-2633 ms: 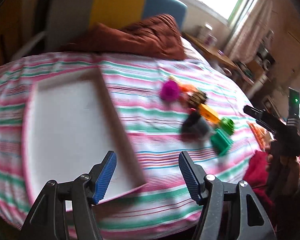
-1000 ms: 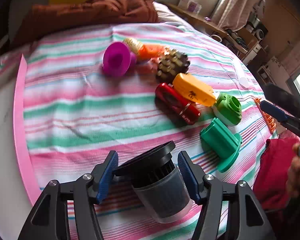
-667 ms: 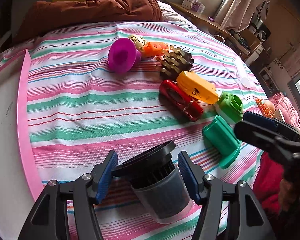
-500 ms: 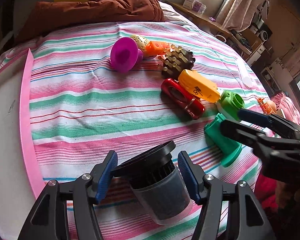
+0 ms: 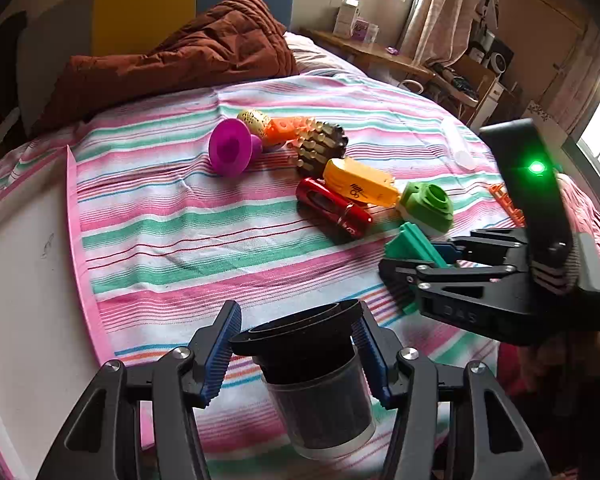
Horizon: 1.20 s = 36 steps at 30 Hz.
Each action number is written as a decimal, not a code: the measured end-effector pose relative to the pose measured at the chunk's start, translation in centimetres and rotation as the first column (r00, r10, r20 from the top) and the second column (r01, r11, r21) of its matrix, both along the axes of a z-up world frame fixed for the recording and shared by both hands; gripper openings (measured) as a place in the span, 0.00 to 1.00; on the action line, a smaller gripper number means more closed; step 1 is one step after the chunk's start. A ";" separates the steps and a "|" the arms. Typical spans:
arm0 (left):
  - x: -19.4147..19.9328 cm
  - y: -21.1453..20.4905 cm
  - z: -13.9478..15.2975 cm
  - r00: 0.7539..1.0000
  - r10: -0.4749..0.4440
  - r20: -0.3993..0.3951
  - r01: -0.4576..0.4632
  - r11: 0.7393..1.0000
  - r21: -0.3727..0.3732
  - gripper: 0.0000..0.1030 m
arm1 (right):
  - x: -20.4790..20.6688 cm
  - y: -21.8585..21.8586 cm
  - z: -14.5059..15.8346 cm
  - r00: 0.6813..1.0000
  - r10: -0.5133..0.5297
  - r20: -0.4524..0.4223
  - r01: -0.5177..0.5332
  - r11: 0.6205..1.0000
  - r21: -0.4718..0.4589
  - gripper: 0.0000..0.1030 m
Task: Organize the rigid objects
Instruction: 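Lower the black cup onto the white tray and open the left gripper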
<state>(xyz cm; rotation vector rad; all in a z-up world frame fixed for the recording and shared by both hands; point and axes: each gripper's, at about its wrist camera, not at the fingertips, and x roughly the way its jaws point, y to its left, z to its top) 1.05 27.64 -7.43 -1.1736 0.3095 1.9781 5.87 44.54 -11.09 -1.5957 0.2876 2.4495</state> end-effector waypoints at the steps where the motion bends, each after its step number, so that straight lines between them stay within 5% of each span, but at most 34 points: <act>1: 0.1 -0.2 0.3 1.000 -0.002 -0.001 0.002 1.000 0.010 0.55 | 0.0 0.1 0.0 1.000 0.002 0.000 -0.002 1.000 -0.002 0.30; 8: -0.8 -3.9 3.3 0.998 0.063 -0.015 -0.062 0.995 0.084 0.55 | 0.2 0.7 -0.1 1.000 -0.005 -0.009 0.005 1.000 -0.006 0.30; 14: -5.5 -9.9 5.2 0.975 0.219 -0.025 -0.214 0.969 0.122 0.55 | 0.0 0.9 0.0 1.000 0.000 -0.014 0.000 1.000 0.006 0.30; 25: -20.2 -17.8 1.9 0.888 0.455 -0.060 -0.456 0.890 -0.002 0.55 | 0.9 -0.8 -0.1 0.999 0.029 -0.026 -0.027 0.997 0.069 0.30; 36: -25.5 -17.6 -1.0 0.867 0.485 -0.112 -0.497 0.858 -0.130 0.56 | 0.8 -0.8 -0.3 0.999 0.028 -0.037 -0.026 0.998 0.065 0.30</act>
